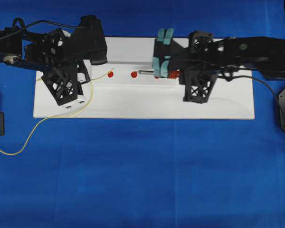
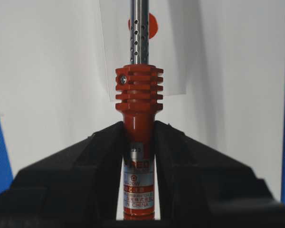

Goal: Touch the tip of the soldering iron to the tip of the solder at the mark.

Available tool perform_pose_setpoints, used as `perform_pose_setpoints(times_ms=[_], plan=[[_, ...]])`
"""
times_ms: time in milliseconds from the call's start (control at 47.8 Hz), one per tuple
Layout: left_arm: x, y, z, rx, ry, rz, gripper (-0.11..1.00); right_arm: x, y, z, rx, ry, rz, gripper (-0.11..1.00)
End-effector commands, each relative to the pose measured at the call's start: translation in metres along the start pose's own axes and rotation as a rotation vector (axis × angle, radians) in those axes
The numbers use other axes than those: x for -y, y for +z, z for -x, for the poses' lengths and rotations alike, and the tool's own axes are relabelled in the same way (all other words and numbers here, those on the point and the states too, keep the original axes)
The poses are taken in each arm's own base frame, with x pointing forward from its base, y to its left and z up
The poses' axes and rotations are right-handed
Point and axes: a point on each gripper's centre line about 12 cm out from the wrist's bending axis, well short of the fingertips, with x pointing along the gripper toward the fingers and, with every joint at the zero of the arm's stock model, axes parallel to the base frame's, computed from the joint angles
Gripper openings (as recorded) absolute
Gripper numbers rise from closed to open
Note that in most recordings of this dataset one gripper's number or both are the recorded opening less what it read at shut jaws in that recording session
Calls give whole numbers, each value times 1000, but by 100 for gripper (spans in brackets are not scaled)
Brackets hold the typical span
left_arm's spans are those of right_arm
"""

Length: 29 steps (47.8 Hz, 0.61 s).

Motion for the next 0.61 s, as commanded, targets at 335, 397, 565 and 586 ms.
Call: perform_pose_setpoints(times_ms=[335, 397, 565, 586], plan=[[1, 7, 9, 38, -5, -4, 2, 7, -37, 43, 71, 3, -52, 6], [1, 8, 9, 40, -5, -4, 2, 7, -40, 44, 71, 3, -63, 6], [2, 10, 8, 56, -8, -4, 2, 7, -42, 44, 62, 2, -64, 6], [2, 11, 8, 59, -8, -2, 2, 7, -42, 44, 62, 2, -63, 6]])
